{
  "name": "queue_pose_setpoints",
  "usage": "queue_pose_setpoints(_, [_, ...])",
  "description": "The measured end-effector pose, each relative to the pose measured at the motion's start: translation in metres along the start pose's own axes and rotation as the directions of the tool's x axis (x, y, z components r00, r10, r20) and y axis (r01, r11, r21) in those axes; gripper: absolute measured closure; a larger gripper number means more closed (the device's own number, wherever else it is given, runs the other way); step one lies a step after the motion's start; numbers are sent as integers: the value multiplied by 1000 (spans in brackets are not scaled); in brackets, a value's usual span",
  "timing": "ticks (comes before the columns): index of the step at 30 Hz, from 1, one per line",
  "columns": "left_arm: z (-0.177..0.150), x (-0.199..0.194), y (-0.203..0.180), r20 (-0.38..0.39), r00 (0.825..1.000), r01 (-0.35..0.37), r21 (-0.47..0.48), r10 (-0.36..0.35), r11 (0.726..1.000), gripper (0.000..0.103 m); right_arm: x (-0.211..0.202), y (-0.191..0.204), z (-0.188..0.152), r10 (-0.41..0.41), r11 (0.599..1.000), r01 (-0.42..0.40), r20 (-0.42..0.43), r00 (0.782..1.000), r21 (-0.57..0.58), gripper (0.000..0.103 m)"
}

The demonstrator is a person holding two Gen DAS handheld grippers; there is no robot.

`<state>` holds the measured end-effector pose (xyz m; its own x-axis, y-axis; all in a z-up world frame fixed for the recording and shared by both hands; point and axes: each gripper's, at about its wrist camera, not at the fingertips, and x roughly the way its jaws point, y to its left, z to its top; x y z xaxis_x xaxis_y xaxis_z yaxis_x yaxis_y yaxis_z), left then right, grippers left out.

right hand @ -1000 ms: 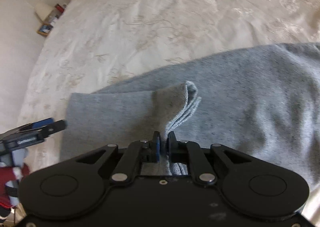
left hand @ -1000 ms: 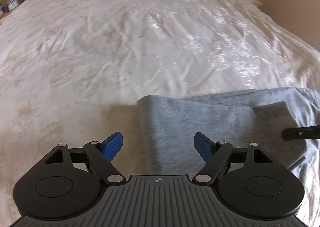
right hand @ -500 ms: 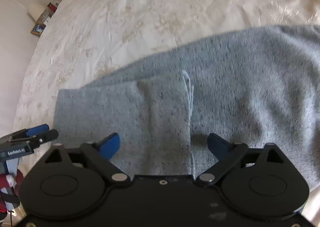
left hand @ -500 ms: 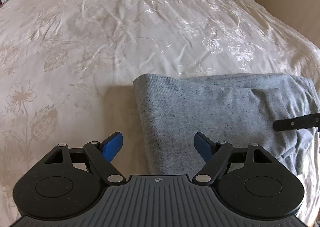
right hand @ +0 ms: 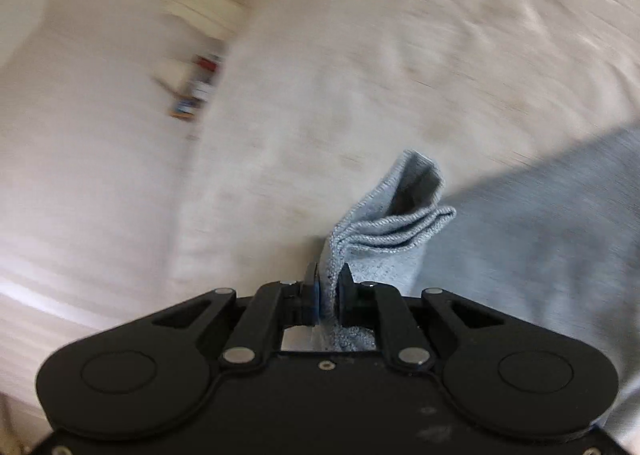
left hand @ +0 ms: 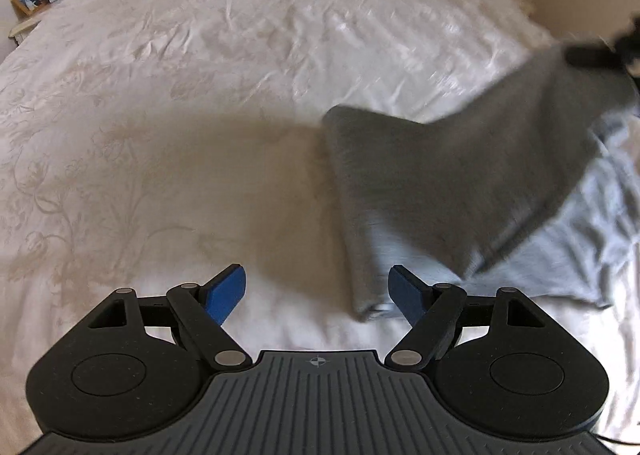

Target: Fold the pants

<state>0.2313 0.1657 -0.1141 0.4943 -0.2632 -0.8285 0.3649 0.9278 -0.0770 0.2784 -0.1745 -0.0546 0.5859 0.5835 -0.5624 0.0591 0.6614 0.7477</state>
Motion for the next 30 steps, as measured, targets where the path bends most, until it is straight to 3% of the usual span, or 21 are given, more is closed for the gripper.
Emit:
queue_pose_setpoints(5, [-18, 1, -30, -13, 999, 48, 58, -47, 997, 25, -2, 31, 12, 42, 999, -41, 33, 999, -30, 93])
queue_pose_setpoints(8, [-24, 19, -44, -33, 999, 12, 92, -9, 996, 25, 4, 39, 16, 29, 997, -27, 28, 999, -67, 93])
queue_pose_setpoints(16, [-5, 47, -14, -33, 999, -45, -94, 42, 995, 25, 6, 42, 9, 19, 997, -18, 10, 1000, -80, 93])
queue_pose_setpoints(20, [-9, 56, 8, -82, 990, -124, -104, 116, 987, 23, 0, 30, 5, 4, 998, -3, 13, 1000, -69, 93])
queue_pose_setpoints(24, [-18, 62, 34, -119, 987, -122, -149, 105, 981, 13, 1, 5, -1, -60, 997, 59, -3, 998, -47, 93])
queue_pose_setpoints(30, [-28, 58, 34, -159, 975, -163, -21, 157, 986, 13, 16, -63, -25, -221, 975, 222, -76, 972, 1, 93])
